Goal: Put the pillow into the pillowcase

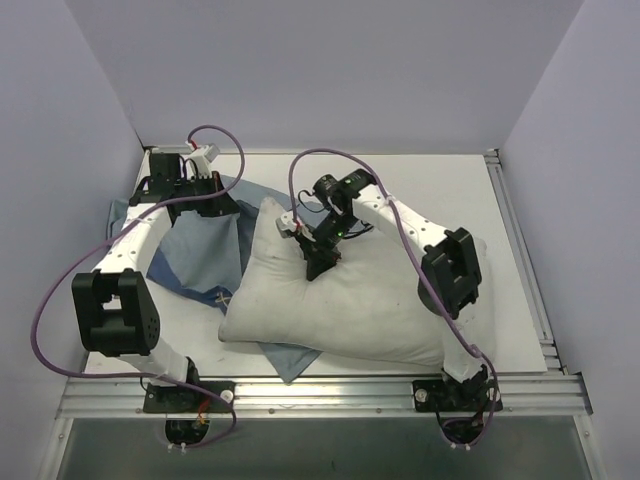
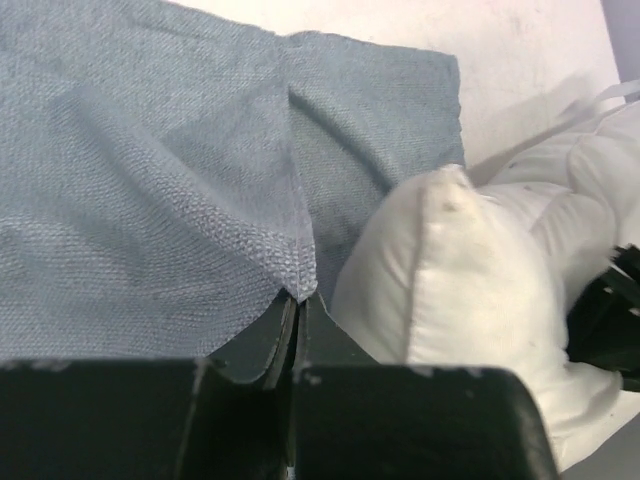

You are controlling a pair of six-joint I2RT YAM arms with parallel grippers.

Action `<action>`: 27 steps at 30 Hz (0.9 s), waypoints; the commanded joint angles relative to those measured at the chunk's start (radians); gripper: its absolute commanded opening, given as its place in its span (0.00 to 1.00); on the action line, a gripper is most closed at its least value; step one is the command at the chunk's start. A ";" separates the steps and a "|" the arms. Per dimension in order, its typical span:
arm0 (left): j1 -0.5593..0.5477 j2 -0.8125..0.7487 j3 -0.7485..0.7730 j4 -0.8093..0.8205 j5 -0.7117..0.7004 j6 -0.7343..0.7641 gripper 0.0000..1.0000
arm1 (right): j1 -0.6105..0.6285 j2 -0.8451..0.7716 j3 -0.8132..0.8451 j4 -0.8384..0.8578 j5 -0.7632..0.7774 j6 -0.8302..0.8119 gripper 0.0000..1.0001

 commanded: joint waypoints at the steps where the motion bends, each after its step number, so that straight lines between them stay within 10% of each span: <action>1: -0.003 -0.099 -0.029 0.232 0.099 -0.006 0.00 | 0.029 0.153 0.113 -0.276 -0.022 -0.012 0.00; 6: -0.004 -0.188 -0.135 0.276 0.099 0.023 0.00 | -0.003 0.281 0.352 -0.341 -0.058 0.114 0.05; 8: -0.004 -0.199 -0.145 0.268 0.103 0.022 0.00 | -0.026 0.258 0.359 -0.335 -0.062 0.145 0.36; 15: -0.006 -0.219 -0.195 0.254 0.123 0.043 0.00 | -0.103 -0.092 0.149 0.184 0.040 0.684 0.84; 27: -0.006 -0.191 -0.173 0.268 0.120 0.040 0.00 | -0.065 0.137 0.307 0.395 0.274 1.057 0.97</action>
